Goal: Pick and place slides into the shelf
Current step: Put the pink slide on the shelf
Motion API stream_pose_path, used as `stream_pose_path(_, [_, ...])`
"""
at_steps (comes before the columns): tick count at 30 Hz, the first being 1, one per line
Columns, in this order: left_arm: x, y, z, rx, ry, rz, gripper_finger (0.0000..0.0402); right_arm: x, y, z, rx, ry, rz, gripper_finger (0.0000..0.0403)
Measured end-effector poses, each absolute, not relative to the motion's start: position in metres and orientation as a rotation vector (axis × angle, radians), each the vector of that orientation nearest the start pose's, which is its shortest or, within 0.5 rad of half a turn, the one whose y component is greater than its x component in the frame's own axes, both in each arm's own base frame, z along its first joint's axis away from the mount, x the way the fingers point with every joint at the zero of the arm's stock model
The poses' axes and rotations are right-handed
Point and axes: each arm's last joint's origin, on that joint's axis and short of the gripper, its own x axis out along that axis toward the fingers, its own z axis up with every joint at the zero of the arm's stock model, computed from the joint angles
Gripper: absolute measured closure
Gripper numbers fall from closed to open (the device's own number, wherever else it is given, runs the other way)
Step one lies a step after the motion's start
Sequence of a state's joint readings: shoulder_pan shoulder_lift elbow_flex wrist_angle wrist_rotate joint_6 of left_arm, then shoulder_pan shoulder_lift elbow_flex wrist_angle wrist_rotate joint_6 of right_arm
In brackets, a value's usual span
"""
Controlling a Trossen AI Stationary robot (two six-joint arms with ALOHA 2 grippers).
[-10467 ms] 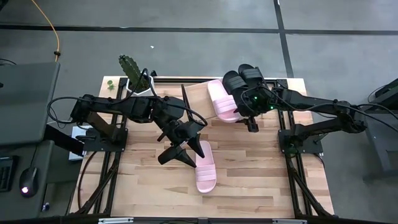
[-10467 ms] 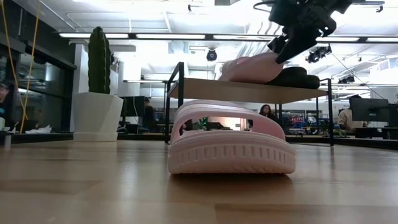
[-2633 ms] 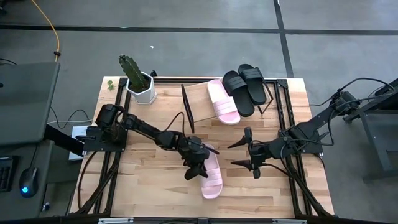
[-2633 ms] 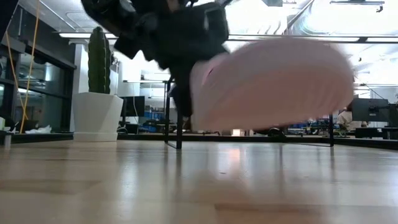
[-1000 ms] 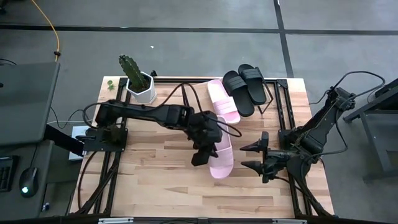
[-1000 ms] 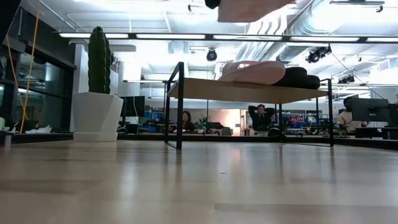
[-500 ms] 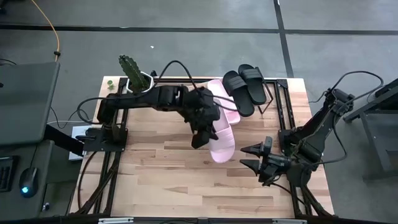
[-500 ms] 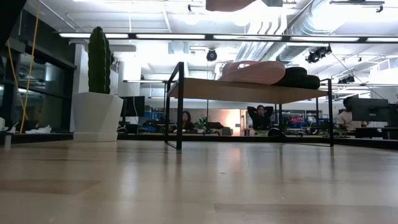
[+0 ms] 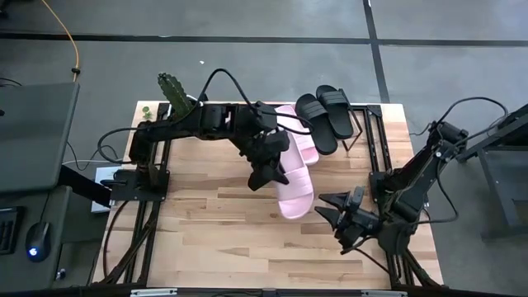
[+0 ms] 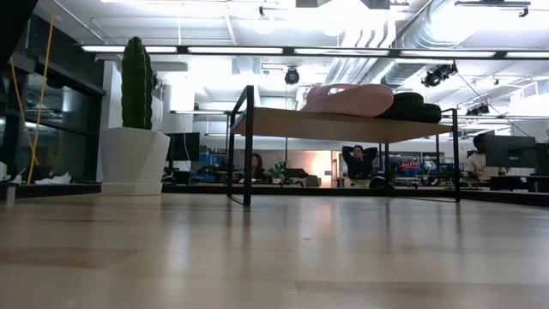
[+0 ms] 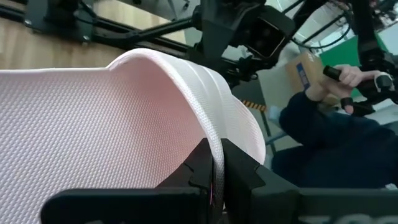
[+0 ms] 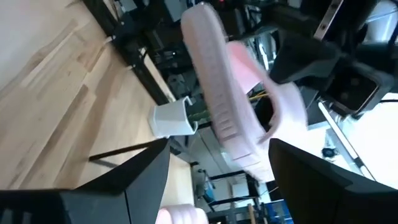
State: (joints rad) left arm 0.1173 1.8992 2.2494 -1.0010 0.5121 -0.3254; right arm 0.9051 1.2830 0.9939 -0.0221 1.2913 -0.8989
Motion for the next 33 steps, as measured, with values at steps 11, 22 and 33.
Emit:
stream_pose_path(11, [0.388,0.031,0.438,-0.539,0.688,-0.289,0.0392,0.203,0.208,0.319,-1.250,0.322,-0.379,0.0137])
stream_pose_path(22, [0.388,0.031,0.438,-0.531,0.683,-0.281,0.0392,0.210,0.202,0.321,-1.244,0.317,-0.377,0.0137])
stream_pose_path(33, [0.388,0.032,0.437,-0.525,0.682,-0.276,0.0392,0.217,0.196,0.321,-1.230,0.326,-0.392,0.0177])
